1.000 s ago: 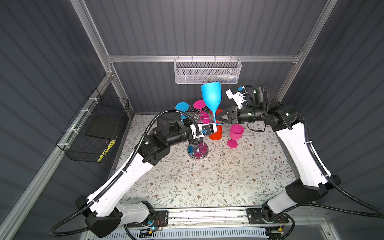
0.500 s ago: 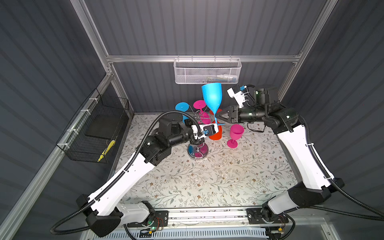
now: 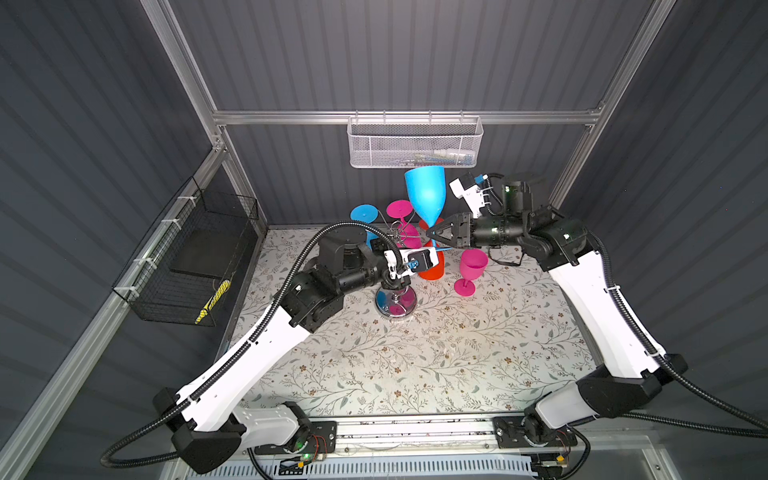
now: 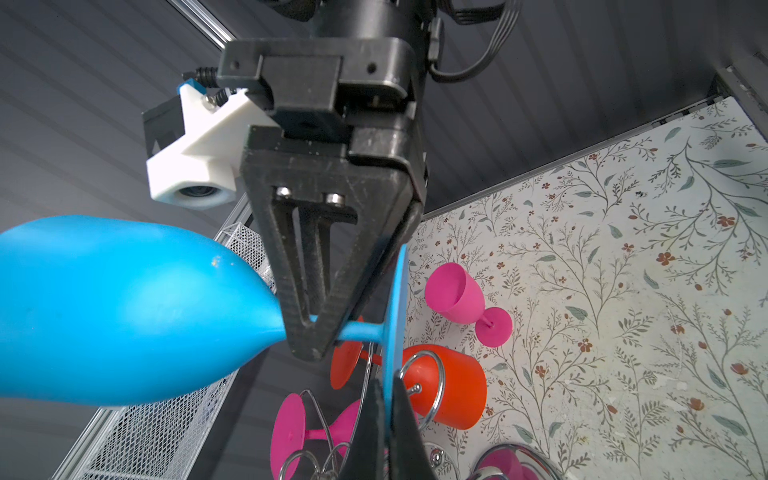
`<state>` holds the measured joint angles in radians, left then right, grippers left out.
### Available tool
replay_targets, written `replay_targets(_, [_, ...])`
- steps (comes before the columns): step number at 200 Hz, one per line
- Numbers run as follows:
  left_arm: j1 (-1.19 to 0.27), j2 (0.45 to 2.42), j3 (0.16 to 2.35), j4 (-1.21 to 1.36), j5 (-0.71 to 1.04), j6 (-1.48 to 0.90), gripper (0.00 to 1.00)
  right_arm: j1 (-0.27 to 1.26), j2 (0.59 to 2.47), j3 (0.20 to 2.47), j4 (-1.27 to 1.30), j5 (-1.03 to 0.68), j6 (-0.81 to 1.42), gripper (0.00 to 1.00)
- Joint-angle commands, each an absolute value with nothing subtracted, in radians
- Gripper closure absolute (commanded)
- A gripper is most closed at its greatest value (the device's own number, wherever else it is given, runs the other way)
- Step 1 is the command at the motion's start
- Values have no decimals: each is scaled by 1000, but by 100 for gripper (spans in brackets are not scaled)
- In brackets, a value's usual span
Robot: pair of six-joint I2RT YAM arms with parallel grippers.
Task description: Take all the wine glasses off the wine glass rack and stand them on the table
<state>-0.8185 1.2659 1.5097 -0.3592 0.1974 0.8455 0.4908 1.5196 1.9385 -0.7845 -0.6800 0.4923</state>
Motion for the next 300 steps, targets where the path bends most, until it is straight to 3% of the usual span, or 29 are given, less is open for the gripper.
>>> replay_targets(1, [-827, 1267, 1510, -337, 200, 827, 100, 494, 1501, 1922, -756, -666, 499, 82])
replay_targets(28, [-827, 1260, 1498, -326, 203, 808, 100, 495, 1487, 1899, -747, -651, 502, 94])
replay_targets(40, [-828, 1246, 1473, -295, 204, 790, 84, 495, 1480, 1892, -747, -640, 497, 100])
replay_targets(72, [-827, 1212, 1425, -187, 144, 648, 35, 495, 1456, 1902, -787, -569, 449, 100])
replay_targets(93, [-828, 1206, 1441, -165, 78, 502, 17, 494, 1436, 1935, -849, -465, 369, 100])
replay_targets(103, [-827, 1205, 1457, -160, 47, 431, 14, 495, 1422, 1947, -878, -393, 319, 100])
replay_targets(153, [-755, 1210, 1547, -183, 31, -9, 8, 495, 1268, 1784, -821, -26, -60, 100])
replay_targets(182, [-561, 1218, 1571, -186, 238, -352, 9, 497, 1144, 1593, -691, 90, -304, 100])
replay_targets(217, [-489, 1303, 1646, -200, 518, -589, 9, 520, 1050, 1450, -625, 147, -568, 100])
replay_targets(253, [-477, 1409, 1667, -149, 775, -807, 22, 586, 1002, 1338, -516, 238, -798, 100])
replay_targets(265, [-477, 1412, 1644, -111, 811, -834, 29, 605, 1002, 1322, -499, 267, -854, 100])
replay_targets(300, [-479, 1410, 1612, -145, 845, -816, 35, 663, 1006, 1284, -422, 336, -973, 100])
